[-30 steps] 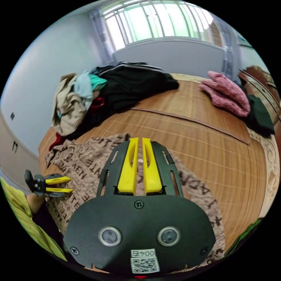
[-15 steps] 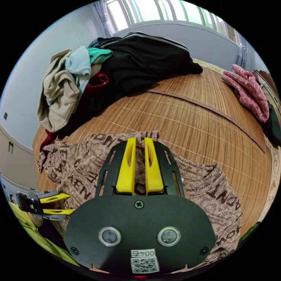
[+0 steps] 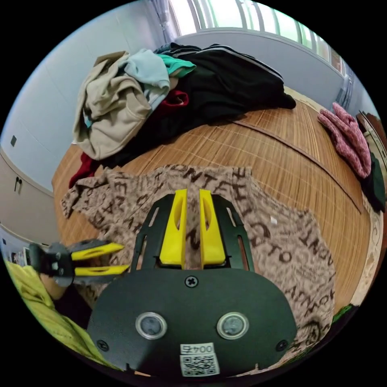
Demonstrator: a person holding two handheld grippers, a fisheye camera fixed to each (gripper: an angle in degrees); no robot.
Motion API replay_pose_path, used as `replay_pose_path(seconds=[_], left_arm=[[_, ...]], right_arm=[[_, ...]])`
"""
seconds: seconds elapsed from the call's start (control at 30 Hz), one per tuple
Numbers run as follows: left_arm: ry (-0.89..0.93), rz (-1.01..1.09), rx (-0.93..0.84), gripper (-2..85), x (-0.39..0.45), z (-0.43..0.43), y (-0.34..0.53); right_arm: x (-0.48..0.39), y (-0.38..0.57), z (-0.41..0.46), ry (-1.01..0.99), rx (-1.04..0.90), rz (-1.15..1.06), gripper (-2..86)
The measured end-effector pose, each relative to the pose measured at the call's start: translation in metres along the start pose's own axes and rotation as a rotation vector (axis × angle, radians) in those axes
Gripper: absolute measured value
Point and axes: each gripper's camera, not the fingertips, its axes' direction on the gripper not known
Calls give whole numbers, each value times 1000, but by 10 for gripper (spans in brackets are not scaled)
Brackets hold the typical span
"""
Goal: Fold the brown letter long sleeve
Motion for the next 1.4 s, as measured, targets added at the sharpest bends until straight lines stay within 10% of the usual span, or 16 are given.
replay_pose_path(seconds=[0.37, 0.83, 1.4], left_arm=[[6, -8, -3, 83, -6, -8, 3], [-5, -5, -7, 83, -11, -35, -3], [-29, -44, -81, 138, -15, -93, -40]], right_arm=[[19, 247, -99, -59, -347, 380, 47], [44, 292, -76, -219, -534, 614, -7], [-67, 310, -93, 175, -473, 222, 5]])
